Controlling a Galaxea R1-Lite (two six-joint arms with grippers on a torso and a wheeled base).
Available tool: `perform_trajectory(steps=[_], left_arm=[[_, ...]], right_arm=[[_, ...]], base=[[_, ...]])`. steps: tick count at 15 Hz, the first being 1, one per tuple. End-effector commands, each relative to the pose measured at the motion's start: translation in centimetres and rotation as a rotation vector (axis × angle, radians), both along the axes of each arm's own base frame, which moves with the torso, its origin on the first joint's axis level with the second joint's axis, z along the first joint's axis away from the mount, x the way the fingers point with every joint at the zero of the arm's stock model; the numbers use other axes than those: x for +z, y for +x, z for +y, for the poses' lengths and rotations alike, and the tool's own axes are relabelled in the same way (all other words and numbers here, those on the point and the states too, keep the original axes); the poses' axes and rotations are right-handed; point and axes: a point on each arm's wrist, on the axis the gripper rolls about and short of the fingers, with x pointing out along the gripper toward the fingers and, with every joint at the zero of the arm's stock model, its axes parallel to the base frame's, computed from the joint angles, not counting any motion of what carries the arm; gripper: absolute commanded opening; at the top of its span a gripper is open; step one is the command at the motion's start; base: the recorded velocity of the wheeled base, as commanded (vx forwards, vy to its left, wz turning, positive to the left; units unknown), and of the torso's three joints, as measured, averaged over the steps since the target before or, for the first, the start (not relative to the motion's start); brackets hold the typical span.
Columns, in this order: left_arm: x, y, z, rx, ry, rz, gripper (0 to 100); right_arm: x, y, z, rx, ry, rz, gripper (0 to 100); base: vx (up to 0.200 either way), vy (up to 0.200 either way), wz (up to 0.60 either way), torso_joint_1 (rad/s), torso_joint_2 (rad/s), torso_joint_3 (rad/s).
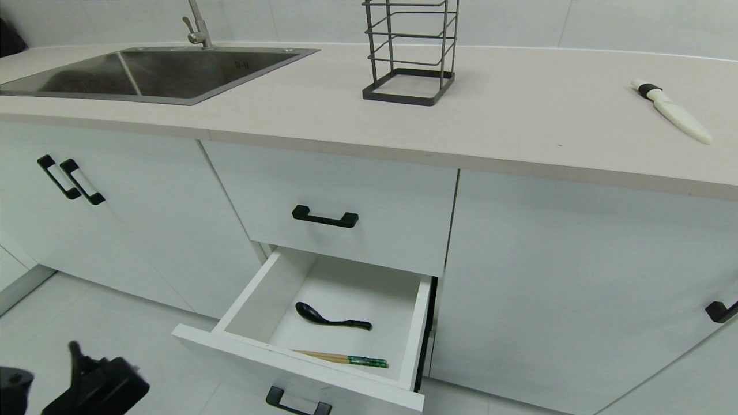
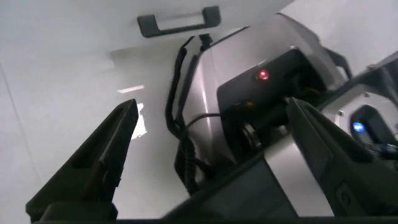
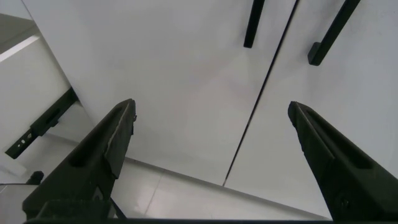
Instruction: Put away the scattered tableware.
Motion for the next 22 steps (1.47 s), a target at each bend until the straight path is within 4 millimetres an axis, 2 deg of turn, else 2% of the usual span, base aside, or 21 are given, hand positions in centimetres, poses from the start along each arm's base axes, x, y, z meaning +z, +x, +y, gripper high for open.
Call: perform_trajectory(steps=[1, 4, 7, 14, 22], left_arm=[[-1.3, 3.8, -1.7, -0.047, 0.064, 0.097, 100], [-1.1, 6.3, -2.9, -0.064, 0.082, 0.104, 100], [-1.1, 7.9, -3.4, -0.054, 0.092, 0.110, 100], [-1.5, 9.8, -3.9, 0.022, 0.076, 0.160, 100], [-2.6, 11.6, -4.5, 0.025, 0.065, 0.125, 100]], right_arm=[[0.0, 0.0, 0.0, 0.000, 0.000, -0.003, 100], [0.0, 0.0, 0.0, 0.000, 0.002, -0.001, 100], [0.0, 0.0, 0.0, 0.000, 0.002, -0.001, 100], [0.0, 0.0, 0.0, 0.000, 0.002, -0.003, 100], [0.0, 0.0, 0.0, 0.000, 0.002, -0.003, 100]], base=[[0.000, 0.000, 0.00, 0.000, 0.00, 0.000], [0.000, 0.000, 0.00, 0.000, 0.00, 0.000], [0.000, 0.000, 0.00, 0.000, 0.00, 0.000], [0.000, 0.000, 0.00, 0.000, 0.00, 0.000], [0.000, 0.000, 0.00, 0.000, 0.00, 0.000]])
